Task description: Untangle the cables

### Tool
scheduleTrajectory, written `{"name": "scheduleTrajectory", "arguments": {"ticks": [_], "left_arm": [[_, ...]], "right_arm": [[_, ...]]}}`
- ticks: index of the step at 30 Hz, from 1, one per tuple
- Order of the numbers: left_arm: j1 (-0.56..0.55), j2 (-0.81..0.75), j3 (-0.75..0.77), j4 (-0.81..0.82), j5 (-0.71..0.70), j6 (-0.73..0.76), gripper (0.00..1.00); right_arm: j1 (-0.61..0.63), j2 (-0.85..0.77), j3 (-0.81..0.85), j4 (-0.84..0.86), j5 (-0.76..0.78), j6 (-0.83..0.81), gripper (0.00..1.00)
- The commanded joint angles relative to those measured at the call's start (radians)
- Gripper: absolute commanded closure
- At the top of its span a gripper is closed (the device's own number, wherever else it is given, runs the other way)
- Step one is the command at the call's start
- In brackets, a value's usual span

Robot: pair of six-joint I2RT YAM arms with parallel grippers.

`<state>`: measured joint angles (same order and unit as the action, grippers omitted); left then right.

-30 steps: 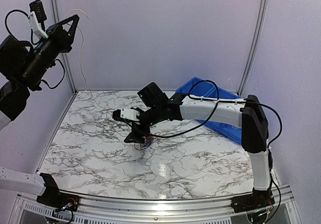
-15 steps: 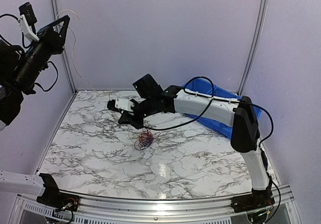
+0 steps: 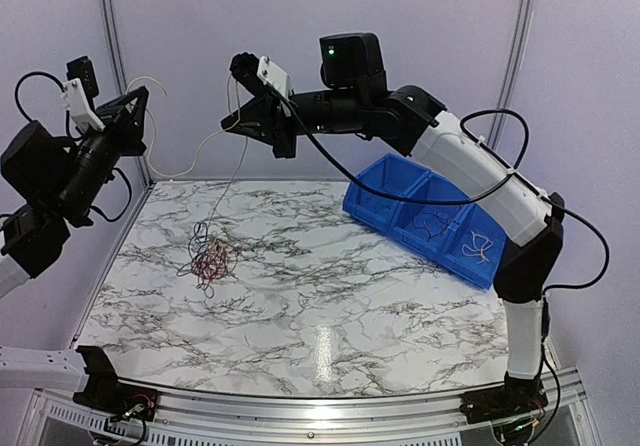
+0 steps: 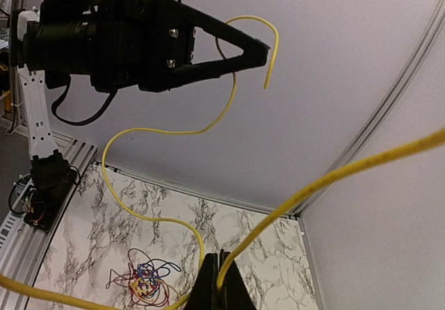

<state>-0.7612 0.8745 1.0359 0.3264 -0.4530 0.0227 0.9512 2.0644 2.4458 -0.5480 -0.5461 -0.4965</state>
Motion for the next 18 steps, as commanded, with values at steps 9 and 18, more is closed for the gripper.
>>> {"name": "scheduleTrajectory", "arguments": {"ticks": [9, 18], "left_arm": [[-0.001, -0.084, -0.467, 0.015, -0.241, -0.244, 0.34], [-0.001, -0.099, -0.69, 0.052, -0.077, -0.423, 0.32]], "right_arm": [[-0.047, -0.011, 0.037, -0.048, -0.022, 0.042, 1.0], [-0.082, -0.03, 0.025, -0.008, -0.034, 0.109, 1.0]]}}
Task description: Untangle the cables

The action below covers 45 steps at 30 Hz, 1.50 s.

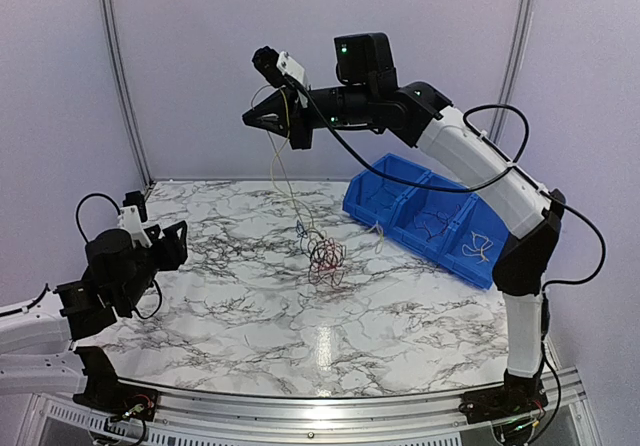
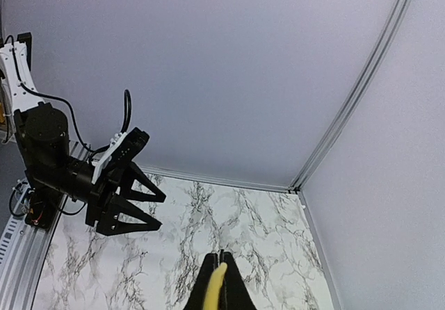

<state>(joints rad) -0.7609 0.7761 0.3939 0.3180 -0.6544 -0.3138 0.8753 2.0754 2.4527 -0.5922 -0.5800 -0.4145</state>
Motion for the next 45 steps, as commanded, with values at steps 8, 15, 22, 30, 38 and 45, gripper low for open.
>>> {"name": "scheduleTrajectory", "arguments": {"ticks": [8, 15, 22, 30, 38, 45], "left_arm": [[-0.002, 0.126, -0.059, 0.307, 0.391, 0.016, 0.37], [-0.004, 0.315, 0.048, 0.407, 0.42, 0.055, 0.37], [-0.004, 0.475, 0.119, 0.505, 0.49, 0.077, 0.42], [-0.01, 0.583, 0.153, 0.603, 0.57, 0.008, 0.44], [-0.022, 0.446, 0.045, 0.584, 0.525, 0.017, 0.44], [-0.022, 0.453, 0.037, 0.537, 0.539, 0.031, 0.5]], "right_arm": [[-0.006, -0.037, -0.007, 0.043, 0.0, 0.035, 1.0], [0.003, -0.02, -0.026, 0.06, -0.011, 0.048, 1.0], [0.035, -0.008, -0.036, 0.062, -0.013, 0.046, 1.0], [0.043, -0.014, -0.057, 0.06, 0.021, 0.025, 1.0], [0.039, -0.015, -0.069, 0.052, 0.042, 0.005, 1.0], [0.038, 0.006, -0.054, 0.06, 0.031, 0.016, 1.0]]}}
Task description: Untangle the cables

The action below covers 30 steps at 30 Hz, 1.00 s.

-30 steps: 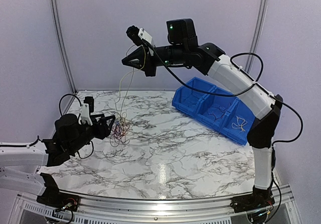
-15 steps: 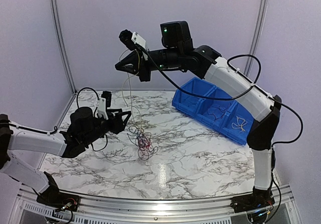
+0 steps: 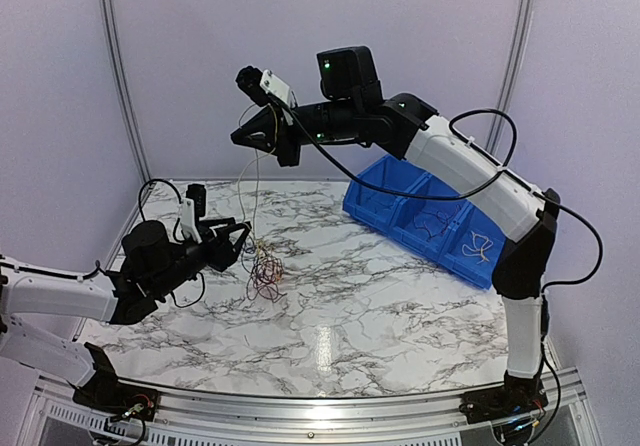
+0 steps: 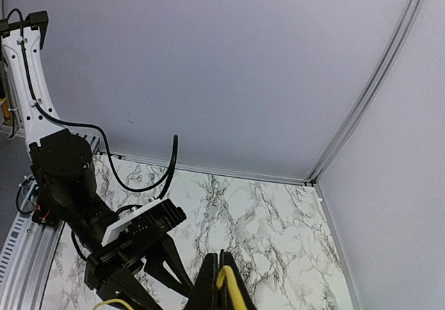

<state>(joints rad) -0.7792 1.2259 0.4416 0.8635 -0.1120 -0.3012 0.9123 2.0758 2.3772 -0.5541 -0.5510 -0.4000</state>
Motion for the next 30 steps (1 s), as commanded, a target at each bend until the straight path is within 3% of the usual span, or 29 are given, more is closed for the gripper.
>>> {"name": "scheduleTrajectory", "arguments": {"ticks": [1, 5, 12, 18, 30], "left_arm": [[-0.005, 0.013, -0.008, -0.009, -0.018, 0.02, 0.52], [-0.003, 0.06, 0.022, -0.008, -0.048, 0.036, 0.56], [-0.004, 0.227, 0.106, 0.026, 0.026, 0.041, 0.57], [-0.002, 0.459, 0.185, 0.141, -0.001, 0.022, 0.76], [0.081, 0.699, 0.372, 0.057, 0.121, -0.092, 0.88]], "right_arm": [[0.002, 0.007, 0.021, 0.023, -0.001, 0.003, 1.0], [0.003, 0.006, 0.015, 0.027, -0.003, 0.006, 1.0], [0.005, 0.006, 0.012, 0.028, -0.005, 0.01, 1.0], [0.004, -0.002, 0.033, 0.026, -0.02, 0.015, 1.0], [-0.197, -0.11, 0.143, 0.108, -0.266, 0.169, 1.0]]}}
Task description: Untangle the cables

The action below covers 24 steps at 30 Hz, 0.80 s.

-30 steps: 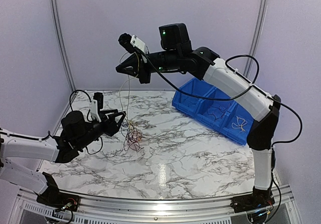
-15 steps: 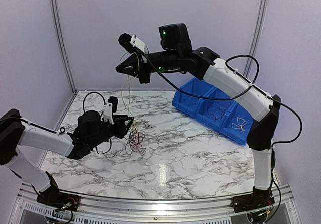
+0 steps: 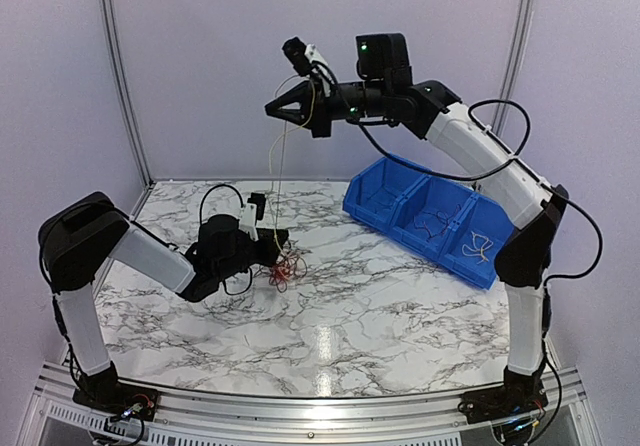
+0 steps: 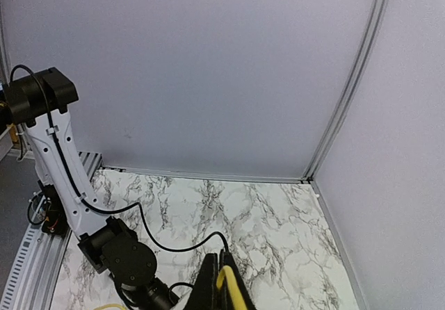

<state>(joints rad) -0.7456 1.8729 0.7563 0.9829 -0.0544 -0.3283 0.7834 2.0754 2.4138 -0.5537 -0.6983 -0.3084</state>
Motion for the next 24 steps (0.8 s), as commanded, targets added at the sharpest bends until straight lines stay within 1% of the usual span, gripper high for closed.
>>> {"name": "scheduleTrajectory", "arguments": {"ticks": [1, 4, 8, 13, 18, 21, 24], "left_arm": [[0.059, 0.069, 0.075, -0.082, 0.089, -0.079, 0.88], [0.087, 0.108, 0.13, -0.139, 0.135, -0.107, 0.88], [0.092, 0.131, 0.189, -0.232, 0.152, -0.096, 0.87], [0.093, 0.139, 0.22, -0.284, 0.127, -0.097, 0.87], [0.091, 0.111, 0.194, -0.292, 0.062, -0.117, 0.9], [0.089, 0.064, 0.156, -0.293, 0.041, -0.114, 0.91], [0.082, -0.016, 0.102, -0.293, 0.047, -0.102, 0.89]], "right_arm": [[-0.088, -0.121, 0.111, 0.119, -0.14, 0.096, 1.0], [-0.134, -0.157, 0.132, 0.138, -0.174, 0.119, 1.0], [-0.184, -0.22, 0.129, 0.143, -0.171, 0.123, 1.0], [-0.222, -0.308, 0.088, 0.146, -0.151, 0.116, 1.0], [-0.228, -0.389, 0.035, 0.122, -0.117, 0.075, 1.0], [-0.241, -0.434, -0.007, 0.095, -0.088, 0.04, 1.0], [-0.247, -0.484, -0.109, 0.043, -0.031, -0.037, 1.0]]}}
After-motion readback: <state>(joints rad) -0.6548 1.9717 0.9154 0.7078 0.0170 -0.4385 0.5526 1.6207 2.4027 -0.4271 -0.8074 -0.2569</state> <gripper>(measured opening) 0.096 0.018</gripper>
